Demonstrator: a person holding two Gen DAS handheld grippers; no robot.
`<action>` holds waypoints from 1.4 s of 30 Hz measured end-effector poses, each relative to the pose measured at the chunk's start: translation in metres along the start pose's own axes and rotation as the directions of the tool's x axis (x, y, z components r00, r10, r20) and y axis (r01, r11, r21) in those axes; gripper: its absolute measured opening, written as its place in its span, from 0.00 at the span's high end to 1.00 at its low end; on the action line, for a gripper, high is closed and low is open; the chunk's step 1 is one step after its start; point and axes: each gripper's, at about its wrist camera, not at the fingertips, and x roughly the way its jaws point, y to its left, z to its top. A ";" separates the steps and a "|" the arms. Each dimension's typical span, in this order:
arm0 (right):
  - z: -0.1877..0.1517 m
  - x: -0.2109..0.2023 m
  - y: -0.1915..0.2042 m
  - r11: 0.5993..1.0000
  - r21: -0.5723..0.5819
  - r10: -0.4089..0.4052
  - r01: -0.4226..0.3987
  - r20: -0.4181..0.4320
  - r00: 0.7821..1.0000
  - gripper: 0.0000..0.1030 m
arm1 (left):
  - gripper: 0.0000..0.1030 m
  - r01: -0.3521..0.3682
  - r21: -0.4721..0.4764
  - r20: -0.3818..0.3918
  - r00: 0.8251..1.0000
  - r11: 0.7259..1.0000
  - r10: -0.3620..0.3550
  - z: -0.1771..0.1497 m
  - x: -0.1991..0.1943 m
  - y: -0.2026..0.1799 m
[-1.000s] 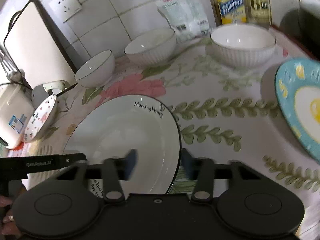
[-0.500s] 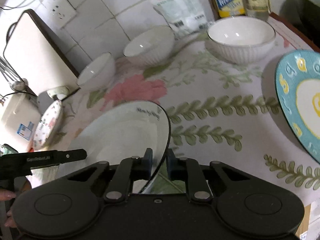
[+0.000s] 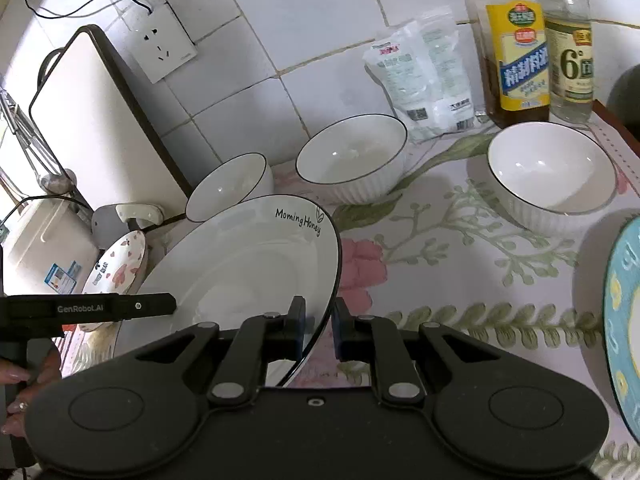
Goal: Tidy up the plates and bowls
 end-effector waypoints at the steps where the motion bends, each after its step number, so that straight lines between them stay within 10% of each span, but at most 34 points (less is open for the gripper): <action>1: 0.001 0.003 -0.001 1.000 0.001 0.000 0.000 0.001 1.000 0.83 | 0.78 0.004 -0.002 -0.004 1.000 1.000 -0.004 0.002 0.003 0.001; 28: 0.005 0.056 -0.028 0.992 0.076 -0.096 0.104 -0.098 0.991 0.79 | 0.76 -0.004 0.070 -0.126 0.992 0.998 0.013 -0.007 0.048 -0.008; 42: 0.002 0.024 0.023 0.967 -0.125 -0.244 0.221 -0.220 0.944 0.61 | 0.60 -0.039 0.170 -0.264 0.961 0.985 0.084 -0.003 0.017 -0.033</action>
